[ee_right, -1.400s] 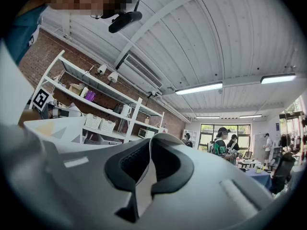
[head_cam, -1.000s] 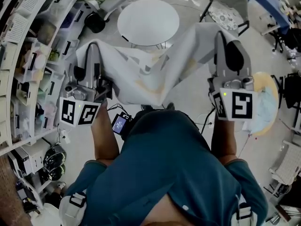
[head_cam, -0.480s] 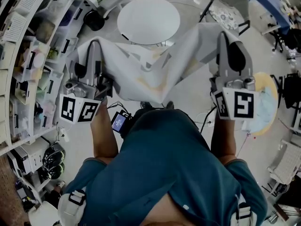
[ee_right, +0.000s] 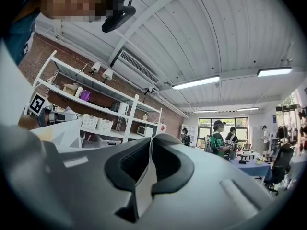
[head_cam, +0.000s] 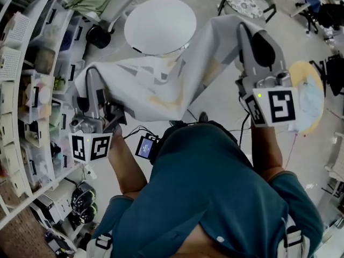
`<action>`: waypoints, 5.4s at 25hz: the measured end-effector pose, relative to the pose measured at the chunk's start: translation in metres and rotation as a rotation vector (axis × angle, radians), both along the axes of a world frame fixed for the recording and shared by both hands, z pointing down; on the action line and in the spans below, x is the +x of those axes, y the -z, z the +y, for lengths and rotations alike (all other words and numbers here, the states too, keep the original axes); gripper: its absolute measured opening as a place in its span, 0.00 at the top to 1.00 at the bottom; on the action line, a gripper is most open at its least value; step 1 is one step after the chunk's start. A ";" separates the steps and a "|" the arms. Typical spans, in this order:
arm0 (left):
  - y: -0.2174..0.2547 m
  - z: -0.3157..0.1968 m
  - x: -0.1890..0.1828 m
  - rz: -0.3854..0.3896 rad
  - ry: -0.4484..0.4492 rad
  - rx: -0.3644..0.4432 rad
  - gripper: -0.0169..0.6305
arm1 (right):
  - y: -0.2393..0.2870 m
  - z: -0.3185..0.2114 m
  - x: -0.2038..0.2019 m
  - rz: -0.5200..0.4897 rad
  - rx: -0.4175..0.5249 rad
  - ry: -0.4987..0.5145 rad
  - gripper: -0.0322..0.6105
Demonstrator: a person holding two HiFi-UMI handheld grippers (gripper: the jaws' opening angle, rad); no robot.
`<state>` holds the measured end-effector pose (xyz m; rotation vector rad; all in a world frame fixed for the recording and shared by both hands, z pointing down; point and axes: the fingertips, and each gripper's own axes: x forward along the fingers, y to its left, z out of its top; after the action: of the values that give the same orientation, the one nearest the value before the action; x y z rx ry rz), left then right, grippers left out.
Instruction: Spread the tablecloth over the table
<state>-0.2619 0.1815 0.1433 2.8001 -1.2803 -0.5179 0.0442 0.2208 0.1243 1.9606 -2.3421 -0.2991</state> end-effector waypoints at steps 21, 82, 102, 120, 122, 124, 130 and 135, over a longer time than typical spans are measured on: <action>0.001 -0.029 0.008 0.067 -0.075 0.009 0.97 | 0.004 -0.024 0.020 0.016 -0.024 -0.075 0.92; -0.002 -0.209 0.115 -0.036 0.081 -0.041 0.96 | -0.022 -0.233 0.139 -0.127 -0.021 0.079 0.92; -0.020 -0.306 0.031 0.050 0.015 -0.059 0.96 | -0.023 -0.316 0.060 -0.049 -0.064 0.006 0.92; -0.039 -0.373 0.032 0.047 0.119 -0.117 0.96 | -0.044 -0.412 0.066 -0.057 -0.124 0.105 0.92; -0.042 -0.384 0.036 0.048 0.135 -0.125 0.96 | -0.047 -0.429 0.071 -0.058 -0.128 0.119 0.92; -0.045 -0.396 0.036 0.047 0.153 -0.132 0.96 | -0.049 -0.447 0.072 -0.059 -0.130 0.137 0.92; -0.054 -0.435 0.034 0.055 0.227 -0.151 0.96 | -0.054 -0.504 0.071 -0.057 -0.143 0.199 0.92; -0.056 -0.468 0.034 0.058 0.278 -0.152 0.96 | -0.053 -0.552 0.067 -0.045 -0.139 0.250 0.92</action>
<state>-0.2279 -0.2864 0.1991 2.4817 -1.6312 -0.4822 0.1112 -0.3313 0.1773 1.6325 -2.5623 -0.1025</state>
